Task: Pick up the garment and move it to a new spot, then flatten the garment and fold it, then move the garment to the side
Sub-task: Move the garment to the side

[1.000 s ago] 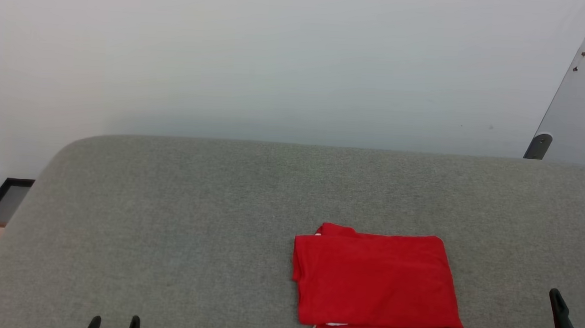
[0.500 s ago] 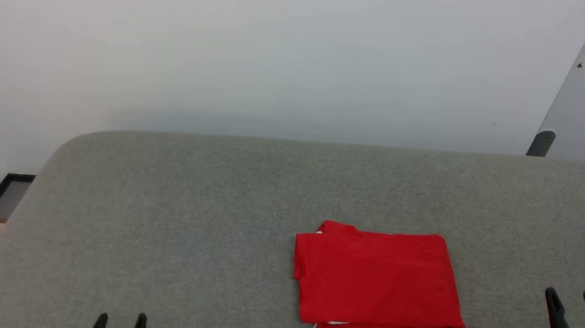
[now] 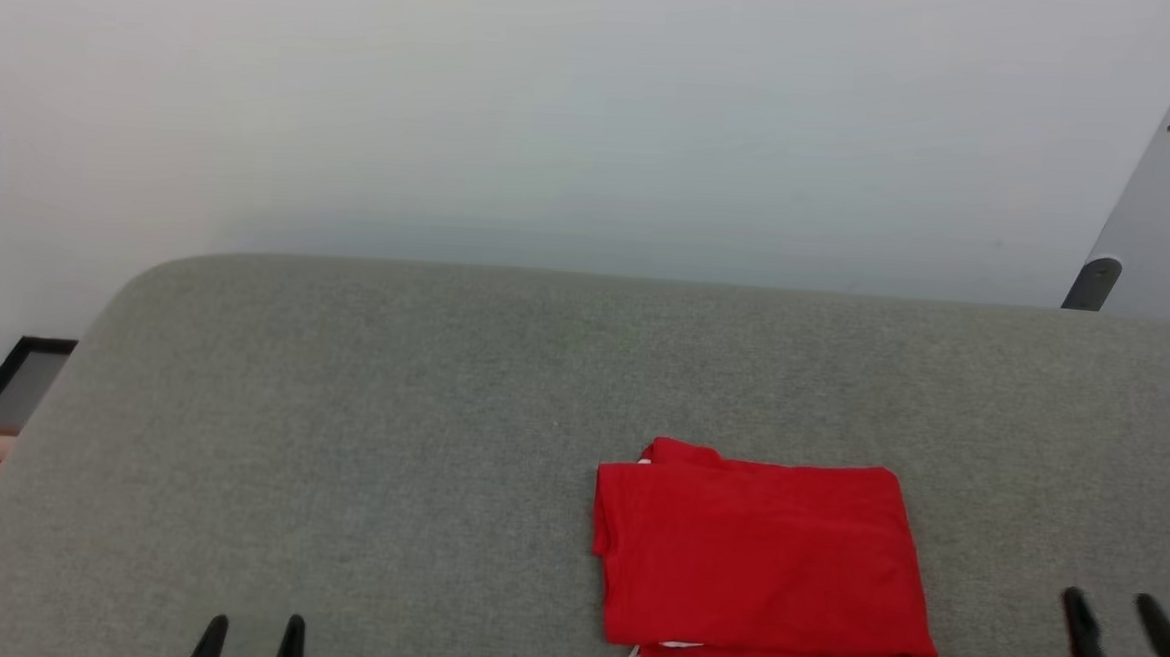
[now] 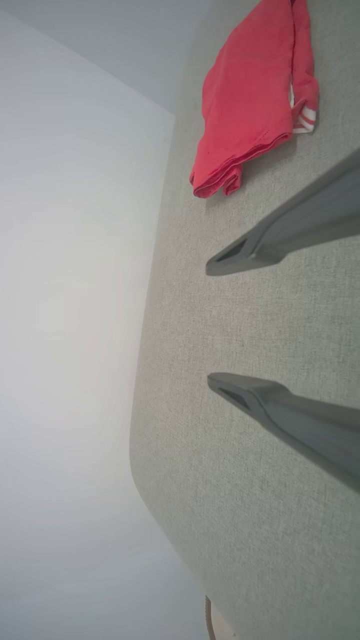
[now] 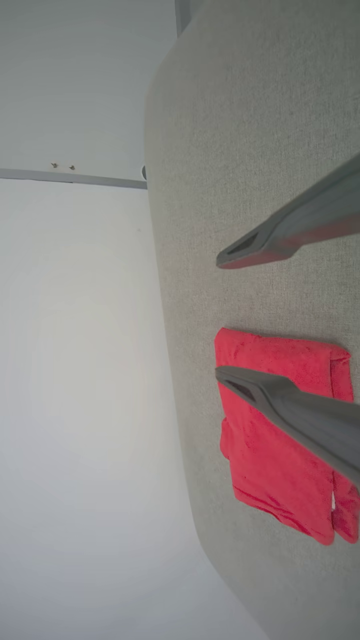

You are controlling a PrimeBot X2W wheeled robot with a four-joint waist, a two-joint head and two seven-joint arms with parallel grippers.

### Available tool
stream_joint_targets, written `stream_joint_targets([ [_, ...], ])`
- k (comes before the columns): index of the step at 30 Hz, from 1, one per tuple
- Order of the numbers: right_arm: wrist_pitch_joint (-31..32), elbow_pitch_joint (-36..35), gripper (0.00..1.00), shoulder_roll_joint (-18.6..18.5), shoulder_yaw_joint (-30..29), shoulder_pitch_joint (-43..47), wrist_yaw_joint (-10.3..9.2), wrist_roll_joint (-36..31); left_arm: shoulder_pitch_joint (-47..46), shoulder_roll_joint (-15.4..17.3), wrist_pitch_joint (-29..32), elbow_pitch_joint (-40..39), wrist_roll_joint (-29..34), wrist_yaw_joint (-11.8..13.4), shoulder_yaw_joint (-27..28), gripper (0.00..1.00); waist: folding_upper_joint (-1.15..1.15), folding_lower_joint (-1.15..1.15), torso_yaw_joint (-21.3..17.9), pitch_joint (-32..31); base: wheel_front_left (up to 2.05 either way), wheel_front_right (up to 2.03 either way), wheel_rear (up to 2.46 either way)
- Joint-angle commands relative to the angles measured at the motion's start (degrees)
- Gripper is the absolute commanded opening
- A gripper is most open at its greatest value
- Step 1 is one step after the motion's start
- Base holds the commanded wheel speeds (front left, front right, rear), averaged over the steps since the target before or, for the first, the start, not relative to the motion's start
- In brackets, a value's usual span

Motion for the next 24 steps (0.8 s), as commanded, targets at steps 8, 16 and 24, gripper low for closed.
stream_joint_targets([
  [8, 11.6, 3.9, 1.00, -4.8, 6.3, -8.3, -0.05, 0.6, -3.8, -1.5, -0.4, 1.2, 0.2, -0.1, -2.2, 1.00, 0.00, 0.00, 2.6, 3.7, 0.00, 0.00, 0.00],
  [16, 31.8, 13.7, 1.00, -11.9, 12.5, -22.9, -0.04, 6.2, -10.1, -2.7, -1.0, 5.1, 0.8, -1.1, -5.0, 1.00, 0.00, 0.00, 6.9, 9.3, 0.00, 0.00, 0.00],
  [24, 46.4, 21.5, 1.00, -15.5, 19.0, -33.2, -0.04, 12.8, -15.7, -3.8, -1.4, 8.6, 1.1, -2.0, -7.6, 1.00, 0.00, 0.00, 10.1, 13.4, 0.00, 0.00, 0.00],
])
